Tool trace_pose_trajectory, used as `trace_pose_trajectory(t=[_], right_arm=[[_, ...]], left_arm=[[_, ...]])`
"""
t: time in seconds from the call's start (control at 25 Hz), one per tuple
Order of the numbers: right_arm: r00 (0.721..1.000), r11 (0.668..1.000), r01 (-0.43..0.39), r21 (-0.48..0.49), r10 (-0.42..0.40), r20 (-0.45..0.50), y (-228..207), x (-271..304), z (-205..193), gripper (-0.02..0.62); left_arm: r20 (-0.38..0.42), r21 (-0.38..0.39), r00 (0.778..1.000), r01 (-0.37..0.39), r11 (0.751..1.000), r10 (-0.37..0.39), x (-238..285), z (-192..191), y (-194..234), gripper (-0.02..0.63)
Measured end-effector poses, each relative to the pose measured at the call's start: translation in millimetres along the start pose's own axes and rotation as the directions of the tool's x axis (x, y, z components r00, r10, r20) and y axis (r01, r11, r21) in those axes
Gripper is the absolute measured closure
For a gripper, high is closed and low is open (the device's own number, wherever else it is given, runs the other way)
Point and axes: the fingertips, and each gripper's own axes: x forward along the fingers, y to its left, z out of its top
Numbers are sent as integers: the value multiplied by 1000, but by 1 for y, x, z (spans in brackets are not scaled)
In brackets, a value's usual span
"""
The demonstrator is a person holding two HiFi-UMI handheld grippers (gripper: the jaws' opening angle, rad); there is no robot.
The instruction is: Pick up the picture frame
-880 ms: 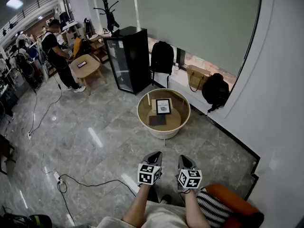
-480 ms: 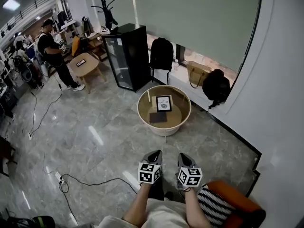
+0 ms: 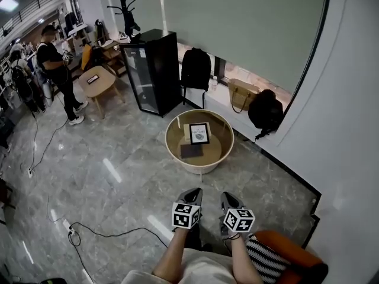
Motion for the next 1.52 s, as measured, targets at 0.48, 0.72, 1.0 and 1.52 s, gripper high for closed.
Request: trace_pose_trajectory(t=[0.48,0.72,1.0,1.52], right_arm=[[997,1000,0,-14,-1,-74,-15,83,29,561],[997,999,43,12,-42,-68,-31,133,53,561],[996,996,80,43,-78,-53,-41,185,81,561],[991,996,81,-45,-86,-107,-26,268,100,561]], left_arm=[[-64,-77,997,47,996,-53,67,26,52,586],[-120,-90,987,93,992,-104,111,45,79,586],[-141,-73,983,108,991,-118,150,74,120,586],[-127,-61,982,131,990,-138,193,113,193,586]])
